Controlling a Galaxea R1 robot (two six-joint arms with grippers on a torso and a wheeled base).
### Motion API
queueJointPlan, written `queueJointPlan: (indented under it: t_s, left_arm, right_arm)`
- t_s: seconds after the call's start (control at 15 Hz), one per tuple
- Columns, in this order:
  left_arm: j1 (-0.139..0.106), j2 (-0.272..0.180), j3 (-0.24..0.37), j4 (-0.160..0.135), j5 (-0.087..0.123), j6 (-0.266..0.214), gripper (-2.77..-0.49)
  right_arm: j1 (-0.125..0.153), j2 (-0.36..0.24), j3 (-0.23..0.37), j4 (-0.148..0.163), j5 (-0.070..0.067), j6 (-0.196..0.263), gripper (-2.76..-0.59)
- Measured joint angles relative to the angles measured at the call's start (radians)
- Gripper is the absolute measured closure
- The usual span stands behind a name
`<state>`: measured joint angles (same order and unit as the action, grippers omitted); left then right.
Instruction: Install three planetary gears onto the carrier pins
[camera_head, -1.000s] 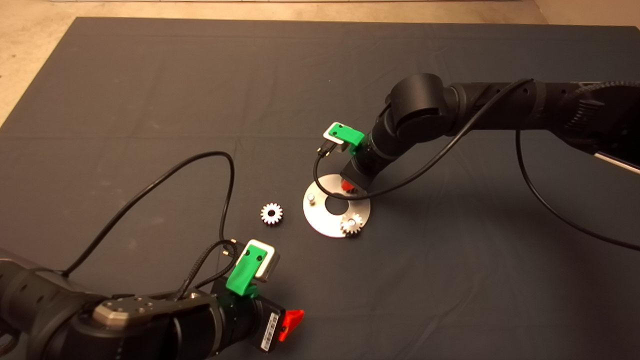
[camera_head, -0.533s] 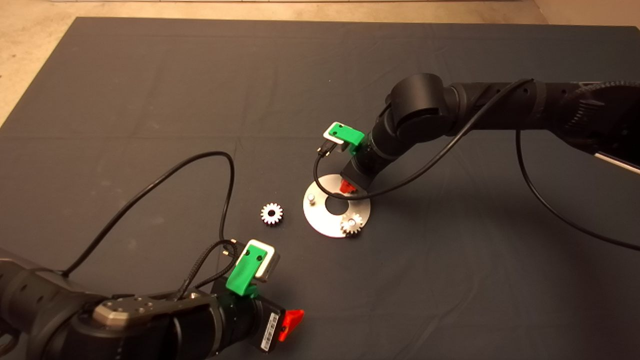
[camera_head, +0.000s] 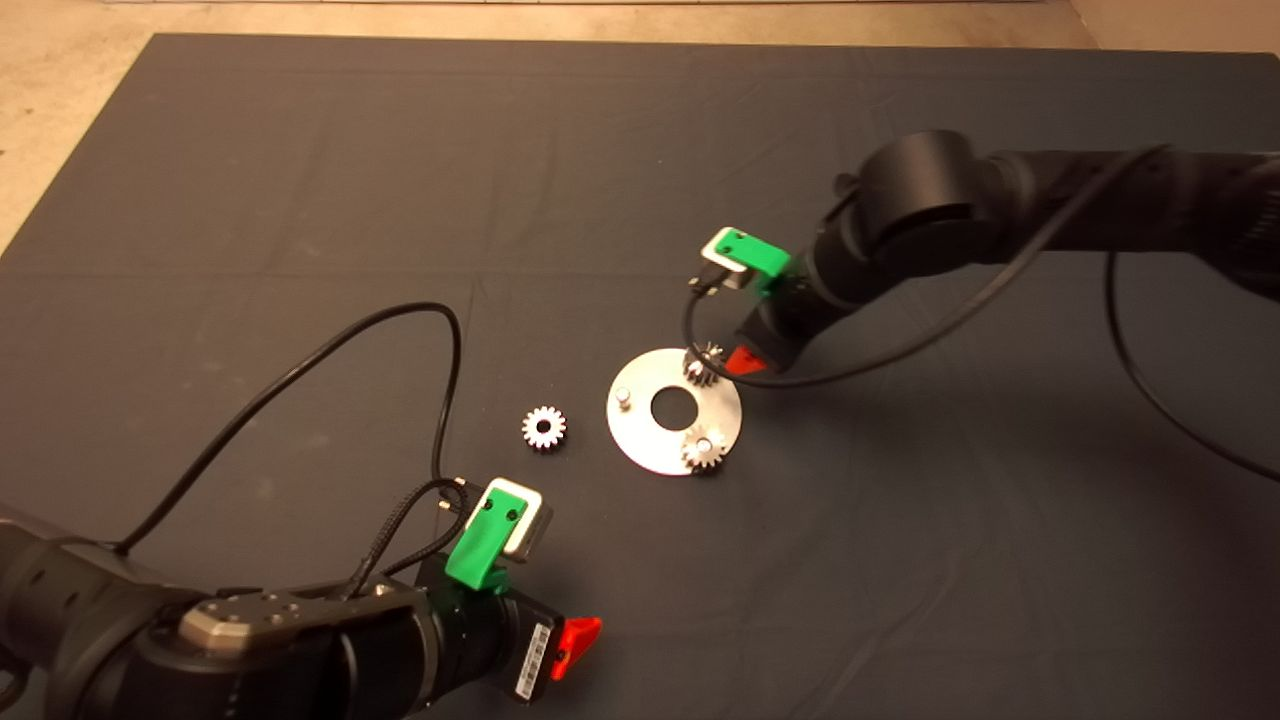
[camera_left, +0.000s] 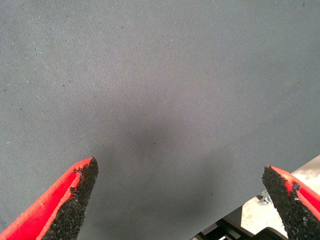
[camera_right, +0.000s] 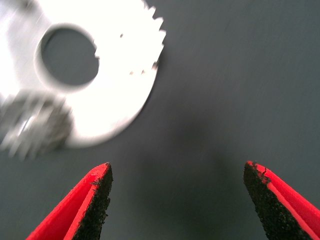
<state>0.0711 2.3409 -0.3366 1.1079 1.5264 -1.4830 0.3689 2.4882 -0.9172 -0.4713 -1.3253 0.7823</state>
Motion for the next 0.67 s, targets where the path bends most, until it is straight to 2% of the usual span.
queueJointPlan:
  t_s: [0.07, 0.2, 0.33, 0.47, 0.6, 0.67]
  left_arm:
    - [0.0, 0.001, 0.0, 0.0, 0.0, 0.002, -2.36]
    - [0.0, 0.002, 0.0, 0.0, 0.0, 0.005, -2.36]
    - [0.0, 0.004, 0.0, 0.0, 0.0, 0.015, -2.36]
    - [-0.006, 0.013, 0.0, -0.003, -0.001, 0.037, -2.36]
    - [-0.014, 0.006, 0.0, -0.022, 0.0, 0.08, -2.36]
    - [-0.026, -0.002, 0.0, -0.036, 0.001, 0.096, -2.36]
  right_arm:
    - [0.0, -0.059, 0.107, 0.0, 0.003, 0.034, -1.92]
    - [0.001, -0.204, 0.307, 0.0, 0.03, 0.117, -1.92]
    - [0.01, -0.368, 0.435, -0.004, 0.023, 0.217, -1.92]
    - [0.01, -0.447, 0.496, -0.006, 0.016, 0.281, -1.92]
    - [0.01, -0.442, 0.505, -0.014, 0.004, 0.288, -1.92]
    - [0.01, -0.445, 0.505, -0.02, 0.0, 0.288, -1.92]
